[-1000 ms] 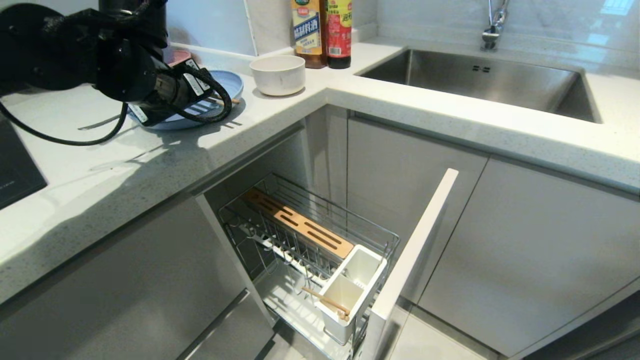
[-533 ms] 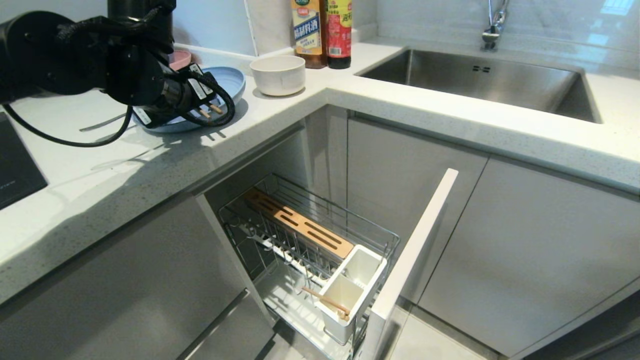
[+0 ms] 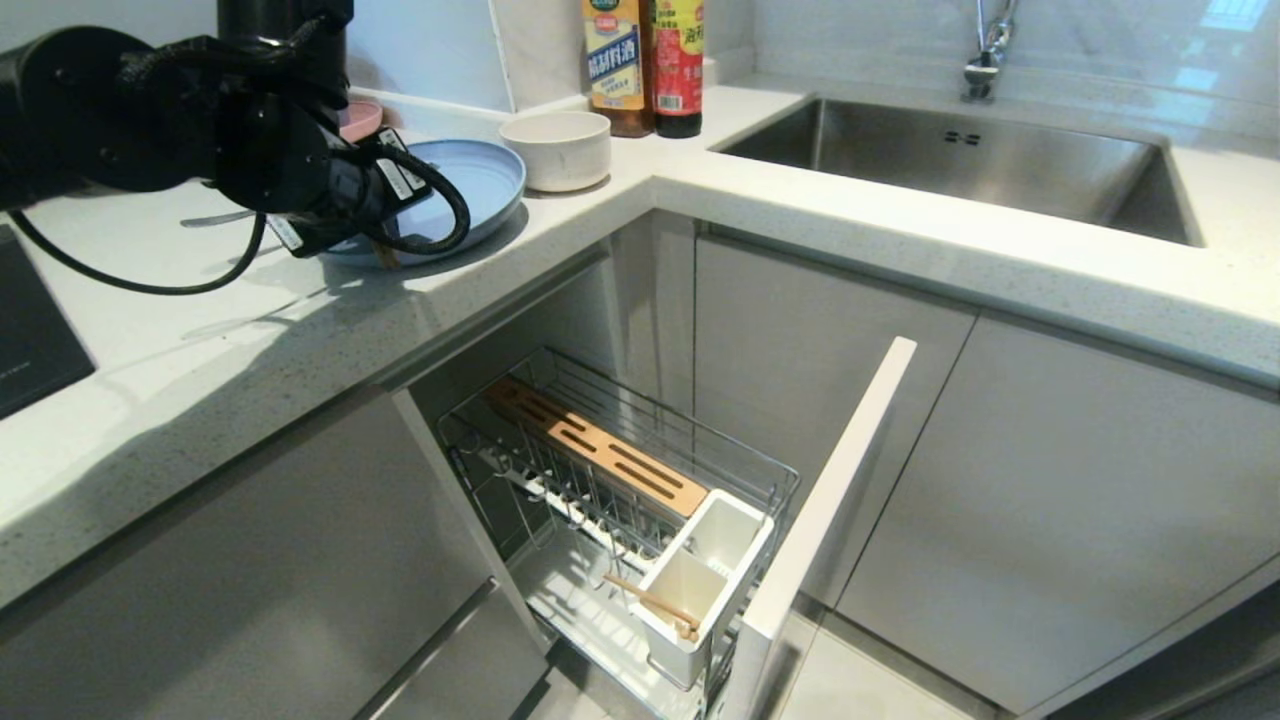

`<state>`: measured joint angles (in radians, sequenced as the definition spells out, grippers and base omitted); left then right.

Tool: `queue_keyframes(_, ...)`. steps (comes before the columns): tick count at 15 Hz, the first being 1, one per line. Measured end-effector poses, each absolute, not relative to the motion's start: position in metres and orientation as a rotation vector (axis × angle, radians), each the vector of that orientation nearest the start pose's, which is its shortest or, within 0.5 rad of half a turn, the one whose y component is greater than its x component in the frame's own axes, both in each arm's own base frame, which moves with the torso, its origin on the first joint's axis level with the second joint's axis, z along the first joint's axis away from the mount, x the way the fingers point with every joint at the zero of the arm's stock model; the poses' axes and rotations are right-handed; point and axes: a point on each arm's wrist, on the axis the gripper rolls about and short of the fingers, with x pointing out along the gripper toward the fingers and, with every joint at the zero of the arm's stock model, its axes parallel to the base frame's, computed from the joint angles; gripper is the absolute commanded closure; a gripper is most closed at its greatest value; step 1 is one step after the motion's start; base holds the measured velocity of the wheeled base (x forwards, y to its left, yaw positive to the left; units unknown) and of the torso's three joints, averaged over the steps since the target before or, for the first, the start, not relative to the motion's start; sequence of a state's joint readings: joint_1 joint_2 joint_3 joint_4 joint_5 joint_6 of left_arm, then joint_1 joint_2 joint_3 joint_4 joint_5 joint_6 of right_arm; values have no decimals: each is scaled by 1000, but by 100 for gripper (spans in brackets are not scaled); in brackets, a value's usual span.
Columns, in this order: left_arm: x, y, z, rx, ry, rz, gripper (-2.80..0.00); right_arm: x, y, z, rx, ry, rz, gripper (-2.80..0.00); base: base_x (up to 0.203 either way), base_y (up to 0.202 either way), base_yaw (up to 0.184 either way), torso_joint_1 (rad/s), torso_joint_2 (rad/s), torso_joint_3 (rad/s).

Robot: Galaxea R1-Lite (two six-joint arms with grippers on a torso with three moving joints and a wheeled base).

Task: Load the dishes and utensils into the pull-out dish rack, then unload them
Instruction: Pick up the chopsticks and place it in the cupboard

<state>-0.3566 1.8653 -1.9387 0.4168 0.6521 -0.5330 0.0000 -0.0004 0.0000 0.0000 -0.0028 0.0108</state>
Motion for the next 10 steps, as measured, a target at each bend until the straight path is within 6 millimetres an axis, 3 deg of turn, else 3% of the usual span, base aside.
queue_keyframes(7,329,-108,344,-359,213,363,0,-23,0,75,11,0,-3,0,0,0,0,0,0,0)
queue_keyframes(10,317,-103,357,-381,178,354,0,-23,0,75,11,0,-3,0,0,0,0,0,0,0)
